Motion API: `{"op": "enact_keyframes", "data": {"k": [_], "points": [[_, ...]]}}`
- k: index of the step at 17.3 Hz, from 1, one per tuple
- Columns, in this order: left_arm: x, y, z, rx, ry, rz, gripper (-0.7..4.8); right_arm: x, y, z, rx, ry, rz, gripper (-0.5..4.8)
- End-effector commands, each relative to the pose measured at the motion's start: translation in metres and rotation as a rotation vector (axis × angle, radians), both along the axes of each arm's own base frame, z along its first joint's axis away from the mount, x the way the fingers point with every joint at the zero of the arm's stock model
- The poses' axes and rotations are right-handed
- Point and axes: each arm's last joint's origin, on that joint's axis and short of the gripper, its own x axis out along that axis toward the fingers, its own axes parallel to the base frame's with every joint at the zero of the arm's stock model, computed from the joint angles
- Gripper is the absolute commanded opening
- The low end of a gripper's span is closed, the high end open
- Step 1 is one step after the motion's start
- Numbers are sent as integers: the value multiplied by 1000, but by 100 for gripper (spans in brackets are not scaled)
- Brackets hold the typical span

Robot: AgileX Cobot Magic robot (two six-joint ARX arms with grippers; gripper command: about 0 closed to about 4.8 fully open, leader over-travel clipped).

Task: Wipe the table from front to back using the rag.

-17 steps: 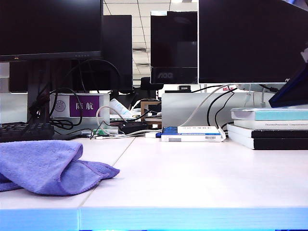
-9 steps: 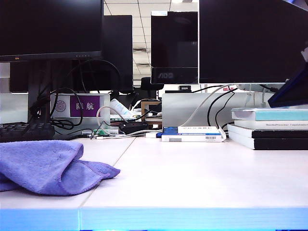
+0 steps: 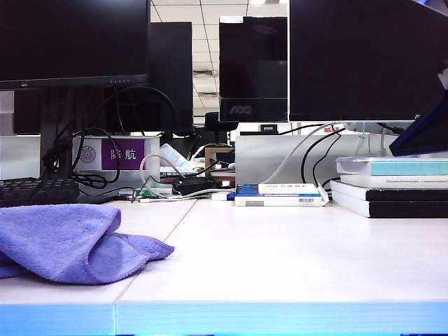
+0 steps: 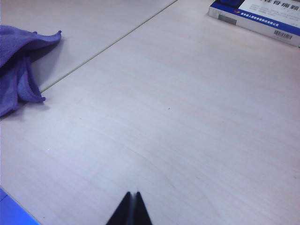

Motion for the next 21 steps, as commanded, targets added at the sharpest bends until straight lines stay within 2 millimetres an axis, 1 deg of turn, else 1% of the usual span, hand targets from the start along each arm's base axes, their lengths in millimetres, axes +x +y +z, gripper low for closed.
{"op": "enact_keyframes", "data": {"k": [1, 5, 6, 8, 10, 13, 14, 16, 21], "points": [[0, 0, -2, 1, 20, -8, -5, 0, 0, 3, 17, -15, 0, -1], [0, 0, -2, 2, 21, -8, -5, -1, -2, 3, 24, -25, -3, -1], [0, 0, -2, 2, 21, -8, -5, -5, -7, 1, 57, -67, -19, -1], [0, 0, -2, 2, 18, -7, -5, -7, -24, -5, 130, -182, -128, -1], [0, 0, -2, 3, 18, -9, -5, -8, -36, -12, 154, -238, -221, -1], [-1, 0, -2, 3, 17, -9, -5, -9, -49, -19, 169, -294, -326, -1], [0, 0, -2, 3, 18, -9, -5, -7, -55, -22, 158, -286, -372, -1], [-1, 0, -2, 3, 17, -9, -5, -7, -60, -34, 112, -179, -394, -1], [0, 0, -2, 3, 17, -9, -5, -7, -65, -35, 109, -175, -435, 0]]}}
